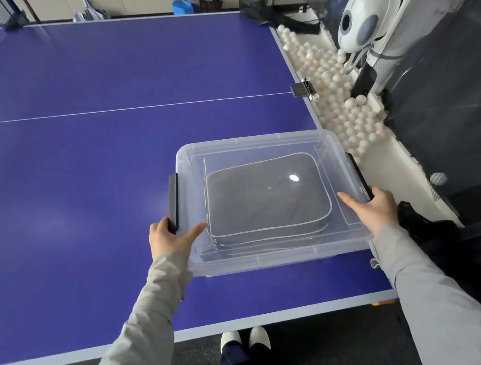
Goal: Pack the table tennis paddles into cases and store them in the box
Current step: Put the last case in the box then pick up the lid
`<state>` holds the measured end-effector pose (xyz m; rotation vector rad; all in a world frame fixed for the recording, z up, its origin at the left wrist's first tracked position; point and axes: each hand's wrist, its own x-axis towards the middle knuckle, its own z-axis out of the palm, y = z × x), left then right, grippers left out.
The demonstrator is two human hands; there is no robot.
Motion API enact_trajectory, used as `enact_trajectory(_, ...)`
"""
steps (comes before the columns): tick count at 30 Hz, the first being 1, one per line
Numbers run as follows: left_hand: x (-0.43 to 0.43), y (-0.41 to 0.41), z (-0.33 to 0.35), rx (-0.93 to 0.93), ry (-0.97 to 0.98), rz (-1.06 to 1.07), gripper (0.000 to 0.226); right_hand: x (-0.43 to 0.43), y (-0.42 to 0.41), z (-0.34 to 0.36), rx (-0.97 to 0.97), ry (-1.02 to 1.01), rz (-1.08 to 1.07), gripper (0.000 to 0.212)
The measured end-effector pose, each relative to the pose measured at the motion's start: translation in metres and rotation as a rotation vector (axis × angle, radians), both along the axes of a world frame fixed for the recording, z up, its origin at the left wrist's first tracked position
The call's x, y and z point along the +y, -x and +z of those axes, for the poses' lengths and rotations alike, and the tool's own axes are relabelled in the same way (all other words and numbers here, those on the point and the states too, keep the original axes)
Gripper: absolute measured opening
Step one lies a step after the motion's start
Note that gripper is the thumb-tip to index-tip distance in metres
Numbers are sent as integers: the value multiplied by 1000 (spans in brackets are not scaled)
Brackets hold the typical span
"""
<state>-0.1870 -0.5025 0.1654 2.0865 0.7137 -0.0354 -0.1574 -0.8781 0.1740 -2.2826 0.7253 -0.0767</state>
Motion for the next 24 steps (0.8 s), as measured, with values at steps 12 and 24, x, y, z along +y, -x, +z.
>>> enact_trajectory(12, 3, 2, -5, -118, -165, -116, 41, 9, 4, 4, -59, 245, 112, 63)
enact_trajectory(24, 1, 2, -2, -35, -14, -92, 60, 10, 4, 9, 17, 164, 95, 68)
